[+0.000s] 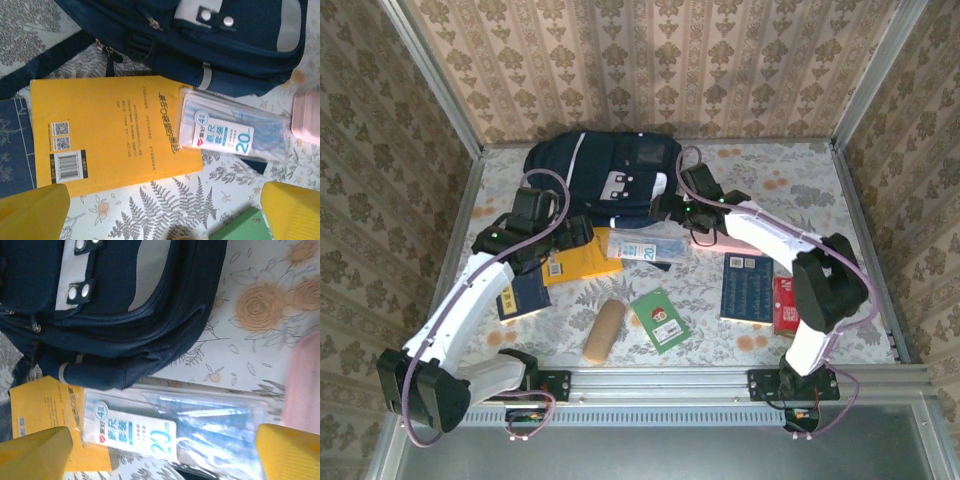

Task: Pack books, pencil case, and school supplies into a backpack

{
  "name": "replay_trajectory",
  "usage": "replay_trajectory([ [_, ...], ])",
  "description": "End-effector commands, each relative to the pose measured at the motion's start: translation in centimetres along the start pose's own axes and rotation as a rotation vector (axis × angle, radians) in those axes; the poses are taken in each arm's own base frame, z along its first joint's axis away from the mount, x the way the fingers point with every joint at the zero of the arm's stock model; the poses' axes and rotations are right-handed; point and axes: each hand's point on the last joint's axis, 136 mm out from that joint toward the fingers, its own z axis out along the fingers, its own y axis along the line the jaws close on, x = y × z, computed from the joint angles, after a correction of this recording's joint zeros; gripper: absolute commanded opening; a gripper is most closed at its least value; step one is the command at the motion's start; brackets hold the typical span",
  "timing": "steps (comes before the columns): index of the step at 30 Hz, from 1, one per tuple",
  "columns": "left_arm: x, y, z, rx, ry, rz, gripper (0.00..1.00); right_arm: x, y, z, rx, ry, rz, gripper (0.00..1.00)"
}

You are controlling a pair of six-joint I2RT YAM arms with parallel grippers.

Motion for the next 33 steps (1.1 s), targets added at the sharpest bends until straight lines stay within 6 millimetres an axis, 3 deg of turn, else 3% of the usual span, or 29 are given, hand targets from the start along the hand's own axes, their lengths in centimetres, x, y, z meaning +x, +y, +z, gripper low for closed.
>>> replay_trajectory([
  [1,-1.7,-0.7,-0.4,0.061,-0.083,-0.011,1.0,-2.0,2.2,2.3,-0.065,-0.004,0.178,0.88],
  [5,-1.9,0.0,0.3,0.046,-0.045,-0.028,1.0,-2.3,1.8,5.6,-0.062,-0.016,0.252,0.83],
  [9,-1.5,0.4,0.6,0.053,-0.03,-0.048,1.0,-3.0,2.7,7.1,-0.125,-0.043,0.297,0.8],
  [14,-1.8,0.4,0.5,0.075,-0.059,-0.067,0.99,-3.3,3.0,9.1,-0.132,-0.054,0.331,0.66],
  [16,-1.8,0.5,0.5,0.073,-0.059,-0.078,0.98,-3.6,2.7,9.6,-0.129,-0.068,0.348,0.54],
  [19,-1.9,0.8,0.4,0.064,-0.058,-0.096,0.98,-4.2,2.5,10.1,-0.146,-0.075,0.374,0.25],
  [22,-2.1,1.1,0.1,0.062,-0.059,-0.119,0.99,-5.2,2.3,9.3,-0.153,-0.097,0.378,0.0],
  [28,-2.6,1.5,-0.5,0.06,-0.069,-0.144,1.0,-8.3,0.1,4.8,-0.163,-0.159,0.388,0.0],
  [33,-2.6,1.6,-0.3,0.062,-0.063,-0.144,1.0,-9.5,-2.9,0.1,-0.081,-0.127,0.314,0.0],
])
